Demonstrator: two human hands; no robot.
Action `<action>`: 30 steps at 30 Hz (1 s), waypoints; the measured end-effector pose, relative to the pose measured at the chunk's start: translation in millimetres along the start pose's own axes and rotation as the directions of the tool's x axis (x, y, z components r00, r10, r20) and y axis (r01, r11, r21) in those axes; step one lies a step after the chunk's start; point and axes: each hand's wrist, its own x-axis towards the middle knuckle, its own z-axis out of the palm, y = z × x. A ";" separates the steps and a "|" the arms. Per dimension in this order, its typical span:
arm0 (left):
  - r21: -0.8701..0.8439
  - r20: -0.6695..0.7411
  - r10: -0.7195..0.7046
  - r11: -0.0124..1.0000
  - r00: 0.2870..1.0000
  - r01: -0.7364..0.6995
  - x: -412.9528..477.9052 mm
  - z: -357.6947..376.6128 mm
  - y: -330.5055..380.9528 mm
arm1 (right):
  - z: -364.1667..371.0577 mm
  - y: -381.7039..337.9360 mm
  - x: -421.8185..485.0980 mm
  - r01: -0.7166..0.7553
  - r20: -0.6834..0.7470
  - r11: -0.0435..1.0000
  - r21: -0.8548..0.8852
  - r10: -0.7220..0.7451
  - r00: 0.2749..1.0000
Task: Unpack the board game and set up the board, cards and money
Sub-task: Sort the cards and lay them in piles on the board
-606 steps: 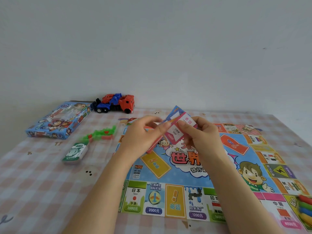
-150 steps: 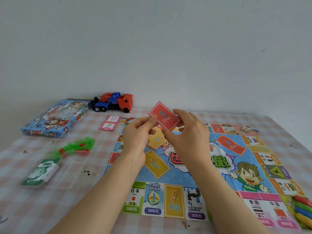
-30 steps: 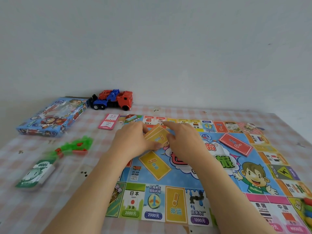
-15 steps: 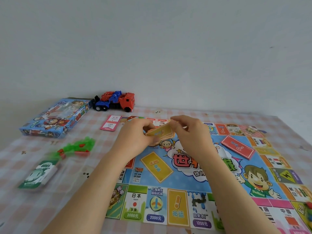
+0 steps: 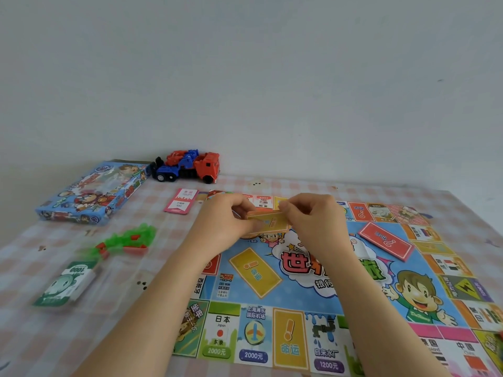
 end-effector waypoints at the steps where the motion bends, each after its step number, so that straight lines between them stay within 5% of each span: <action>1: -0.037 -0.003 -0.013 0.999 1.000 0.013 0.5 -0.1 -0.2 | -0.1 0.7 0.4 0.000 -0.015 1.000 0.027 0.000 1.000; 5: -0.181 -0.003 -0.039 0.983 0.999 0.037 1.8 -0.2 -0.3 | -0.2 2.9 1.3 -0.016 -0.020 0.998 0.064 0.018 1.000; 22: -0.292 -0.021 -0.130 0.949 0.991 0.118 4.2 2.1 -5.9 | -1.6 -4.2 -3.8 0.013 0.056 0.999 -0.034 -0.011 0.998; 30: -0.146 -0.187 0.018 0.988 0.982 -0.046 1.1 0.1 -5.0 | -6.0 -4.4 -1.6 -0.090 0.013 0.989 0.120 0.089 0.996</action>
